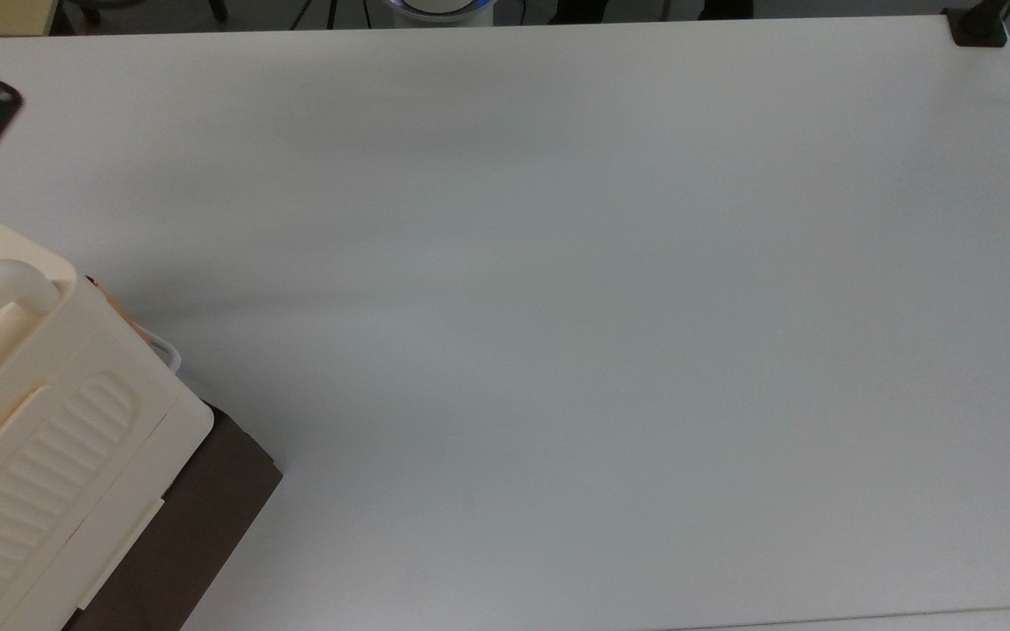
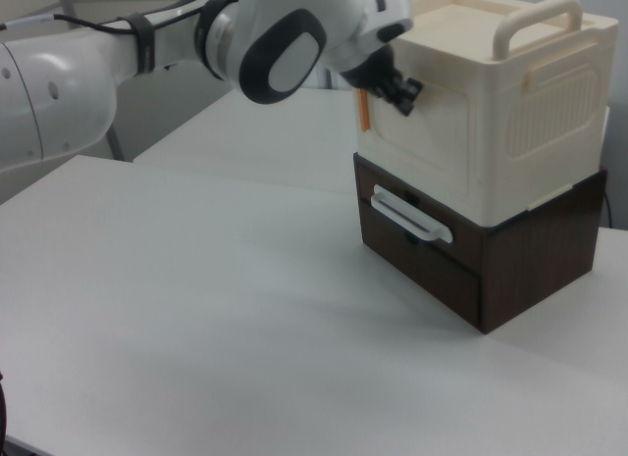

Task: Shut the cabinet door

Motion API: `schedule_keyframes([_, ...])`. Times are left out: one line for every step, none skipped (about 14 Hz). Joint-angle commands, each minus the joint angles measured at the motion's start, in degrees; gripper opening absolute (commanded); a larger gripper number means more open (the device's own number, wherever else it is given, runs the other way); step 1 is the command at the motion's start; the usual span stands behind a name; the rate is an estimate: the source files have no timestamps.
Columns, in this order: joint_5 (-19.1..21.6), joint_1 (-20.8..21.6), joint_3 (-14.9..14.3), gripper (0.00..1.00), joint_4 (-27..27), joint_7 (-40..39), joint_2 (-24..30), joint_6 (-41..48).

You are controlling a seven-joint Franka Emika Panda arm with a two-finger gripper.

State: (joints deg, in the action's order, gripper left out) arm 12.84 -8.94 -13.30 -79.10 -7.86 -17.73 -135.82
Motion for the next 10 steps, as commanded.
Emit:
schedule_keyframes([-4.13,0.94,3.10,0.00,-1.76,-1.19,3.31,8.88])
schedule_keyframes([-4.57,1.12,4.68,0.00,-1.84,-1.02,4.71,13.17])
schedule_keyframes([-5.53,1.82,5.56,0.00,-1.93,-0.93,5.94,18.43])
schedule_keyframes([-6.85,3.04,5.74,0.00,-1.93,-0.84,6.56,21.88])
schedule_keyframes([-9.12,4.97,5.75,0.00,-1.93,-0.75,7.18,26.79])
schedule_keyframes([-10.80,7.08,5.75,0.00,-1.93,-0.58,7.97,31.36])
schedule_keyframes([-11.69,8.49,5.75,0.00,-2.02,-0.14,8.41,34.19])
schedule_keyframes([-13.00,10.07,5.75,0.00,-2.02,0.64,9.03,37.61])
schedule_keyframes([-14.84,11.57,5.75,0.01,-2.02,1.35,9.55,40.34])
schedule_keyframes([-16.51,13.41,5.75,0.01,-2.02,2.14,9.65,42.72])
